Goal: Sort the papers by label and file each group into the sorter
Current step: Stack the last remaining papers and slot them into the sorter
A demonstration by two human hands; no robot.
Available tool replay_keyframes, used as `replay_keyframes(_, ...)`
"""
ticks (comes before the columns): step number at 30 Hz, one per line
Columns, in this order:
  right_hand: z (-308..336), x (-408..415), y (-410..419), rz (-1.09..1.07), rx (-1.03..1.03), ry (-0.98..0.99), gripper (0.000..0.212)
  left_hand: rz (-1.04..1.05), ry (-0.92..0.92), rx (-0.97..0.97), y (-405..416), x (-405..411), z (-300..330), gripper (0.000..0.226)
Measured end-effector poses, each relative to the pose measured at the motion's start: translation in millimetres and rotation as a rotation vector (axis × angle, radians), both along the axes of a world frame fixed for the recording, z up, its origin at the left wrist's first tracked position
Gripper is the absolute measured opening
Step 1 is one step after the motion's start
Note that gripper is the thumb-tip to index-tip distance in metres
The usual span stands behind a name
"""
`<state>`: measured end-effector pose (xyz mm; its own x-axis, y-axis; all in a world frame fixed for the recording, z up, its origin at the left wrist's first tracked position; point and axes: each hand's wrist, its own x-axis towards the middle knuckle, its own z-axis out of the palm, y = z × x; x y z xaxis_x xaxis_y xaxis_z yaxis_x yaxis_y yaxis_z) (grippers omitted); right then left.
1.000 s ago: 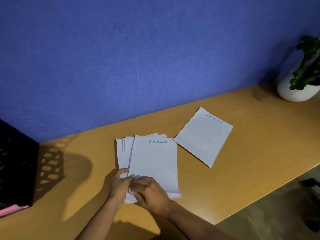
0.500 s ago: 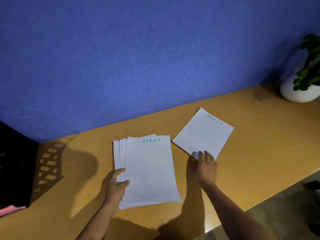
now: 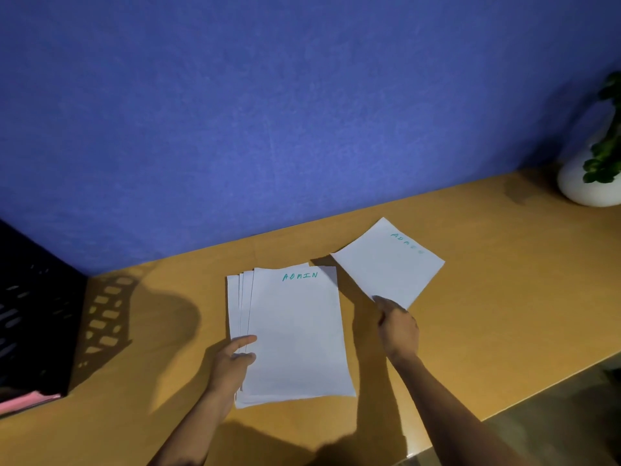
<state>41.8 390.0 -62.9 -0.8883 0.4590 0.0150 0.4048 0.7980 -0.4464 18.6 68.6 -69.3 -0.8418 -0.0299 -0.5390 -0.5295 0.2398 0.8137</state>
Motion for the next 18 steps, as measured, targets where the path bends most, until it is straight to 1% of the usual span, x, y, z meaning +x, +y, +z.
replay_keyframes(2,4,7,-16,0.101,-0.035,0.13,0.056,-0.001,-0.015,0.017,0,0,1,0.034)
replay_keyframes(4,7,18,-33,0.258,-0.011,0.248,0.059,0.014,-0.031,0.039,0,0,2,0.033)
replay_keyframes(6,5,31,-49,0.409,0.05,0.286,0.064,0.033,-0.038,0.063,1,0,3,0.031)
replay_keyframes(8,0,44,-61,0.503,0.066,0.241,0.072,0.063,-0.038,0.101,2,1,4,0.025)
replay_keyframes(10,-6,56,-68,0.565,0.034,0.18,0.072,0.129,-0.061,0.14,5,1,6,0.017)
replay_keyframes(12,-13,66,-72,0.63,0.012,0.171,0.06,0.176,-0.07,0.163,6,0,8,0.03)
replay_keyframes(14,-17,75,-74,0.663,-0.057,0.105,0.047,0.153,-0.069,0.177,6,0,8,0.035)
replay_keyframes(16,-19,80,-75,0.684,-0.131,0.006,0.043,0.079,-0.055,0.137,6,2,9,0.032)
replay_keyframes(18,-19,82,-76,0.692,-0.188,-0.038,0.046,0.03,-0.029,0.078,7,6,10,0.039)
